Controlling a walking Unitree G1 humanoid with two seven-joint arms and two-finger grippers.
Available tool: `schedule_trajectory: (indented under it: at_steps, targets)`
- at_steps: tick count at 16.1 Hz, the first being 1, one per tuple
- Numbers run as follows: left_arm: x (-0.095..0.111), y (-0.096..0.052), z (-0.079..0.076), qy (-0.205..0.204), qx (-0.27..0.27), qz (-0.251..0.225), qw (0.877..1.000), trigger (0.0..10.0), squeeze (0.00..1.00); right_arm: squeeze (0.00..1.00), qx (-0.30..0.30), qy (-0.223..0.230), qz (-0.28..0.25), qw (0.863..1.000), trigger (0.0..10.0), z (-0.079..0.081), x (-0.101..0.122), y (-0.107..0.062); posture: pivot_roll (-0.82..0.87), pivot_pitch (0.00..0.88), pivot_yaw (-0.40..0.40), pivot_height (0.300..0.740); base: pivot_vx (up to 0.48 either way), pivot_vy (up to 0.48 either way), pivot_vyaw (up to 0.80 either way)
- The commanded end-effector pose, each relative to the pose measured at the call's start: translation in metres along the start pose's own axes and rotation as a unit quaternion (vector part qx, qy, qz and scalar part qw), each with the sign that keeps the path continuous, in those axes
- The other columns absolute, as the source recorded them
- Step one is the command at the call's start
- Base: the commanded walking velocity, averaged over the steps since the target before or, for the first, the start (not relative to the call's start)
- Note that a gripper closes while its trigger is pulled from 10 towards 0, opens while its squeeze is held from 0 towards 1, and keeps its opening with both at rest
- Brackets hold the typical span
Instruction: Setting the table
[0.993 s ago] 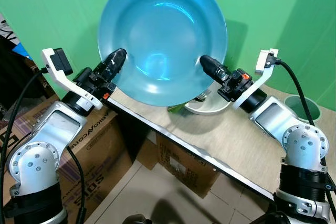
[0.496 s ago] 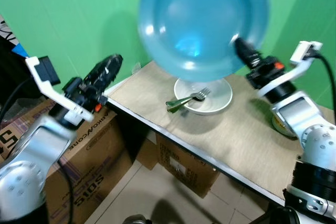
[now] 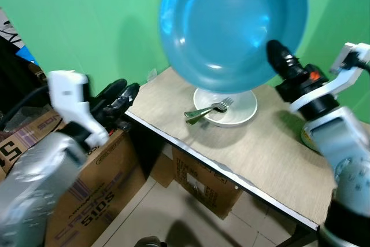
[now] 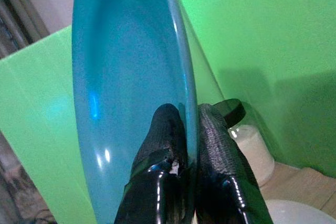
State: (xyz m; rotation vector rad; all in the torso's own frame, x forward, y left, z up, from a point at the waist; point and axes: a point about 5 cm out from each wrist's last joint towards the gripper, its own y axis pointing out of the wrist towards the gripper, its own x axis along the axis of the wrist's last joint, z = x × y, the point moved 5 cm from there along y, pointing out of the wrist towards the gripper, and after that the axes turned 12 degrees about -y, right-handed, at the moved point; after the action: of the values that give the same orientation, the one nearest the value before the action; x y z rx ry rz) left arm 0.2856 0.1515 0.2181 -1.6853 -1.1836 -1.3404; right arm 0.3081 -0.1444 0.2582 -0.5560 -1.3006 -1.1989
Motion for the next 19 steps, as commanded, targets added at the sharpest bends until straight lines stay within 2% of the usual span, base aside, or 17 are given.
schedule_trajectory:
  at_steps: [1, 2, 3, 4, 5, 6, 8, 9, 12, 19]
  targets:
    - [0.003, 0.005, -0.004, 0.032, 0.007, -0.013, 0.999, 10.0, 0.0, 0.0, -0.003, -0.022, -0.021, 1.0, 10.0, 0.007, 0.009, -0.001, 0.1, 0.0, 0.025, 0.74, 0.0, 0.0, 0.0]
    - [-0.002, 0.018, -0.002, 0.038, 0.033, -0.025, 0.998, 10.0, 0.0, 0.0, -0.053, -0.056, -0.01, 0.997, 10.0, 0.001, -0.004, -0.005, 0.07, 0.0, 0.039, 0.74, 0.0, 0.0, 0.0]
    - [-0.007, 0.019, 0.001, 0.042, 0.046, -0.021, 0.998, 10.0, 0.0, 0.0, -0.07, -0.088, 0.004, 0.994, 10.0, -0.001, -0.01, -0.006, 0.07, 0.0, 0.039, 0.74, 0.0, 0.0, 0.0]
    - [-0.013, 0.02, 0.006, 0.077, 0.068, -0.019, 0.995, 10.0, 0.0, 0.0, -0.094, -0.104, 0.023, 0.99, 10.0, -0.002, -0.018, -0.004, 0.07, 0.0, 0.047, 0.74, 0.0, 0.0, 0.0]
    - [-0.013, 0.02, 0.007, 0.087, 0.075, -0.022, 0.993, 10.0, 0.0, 0.0, -0.104, -0.107, 0.03, 0.988, 10.0, -0.004, -0.019, -0.004, 0.06, 0.0, 0.049, 0.74, 0.0, 0.0, 0.0]
    - [-0.011, 0.021, 0.008, 0.077, 0.087, -0.037, 0.993, 10.0, 0.0, 0.0, -0.127, -0.146, 0.027, 0.981, 10.0, -0.006, -0.019, -0.003, 0.07, 0.0, 0.042, 0.74, 0.0, 0.0, 0.0]
    - [-0.009, 0.021, 0.011, 0.087, 0.099, -0.046, 0.99, 10.0, 0.0, 0.0, -0.131, -0.196, 0.008, 0.972, 10.0, -0.002, -0.018, -0.003, 0.07, 0.0, 0.036, 0.74, 0.0, 0.0, 0.0]
    - [-0.007, 0.021, 0.011, 0.092, 0.102, -0.052, 0.989, 10.0, 0.0, 0.0, -0.124, -0.207, 0.004, 0.97, 10.0, 0.001, -0.02, -0.003, 0.07, 0.0, 0.035, 0.74, 0.0, 0.0, 0.0]
    - [-0.003, 0.021, 0.01, 0.101, 0.102, -0.065, 0.987, 10.0, 0.0, 0.0, -0.103, -0.16, -0.002, 0.982, 10.0, 0.007, -0.023, 0.003, 0.08, 0.0, 0.02, 0.74, -0.174, 0.0, 0.0]
    - [0.0, 0.02, 0.01, 0.108, 0.103, -0.074, 0.986, 10.0, 0.0, 0.0, -0.086, -0.152, -0.015, 0.985, 10.0, 0.014, -0.024, 0.01, 0.08, 0.0, 0.013, 0.74, -0.037, 0.0, 0.0]
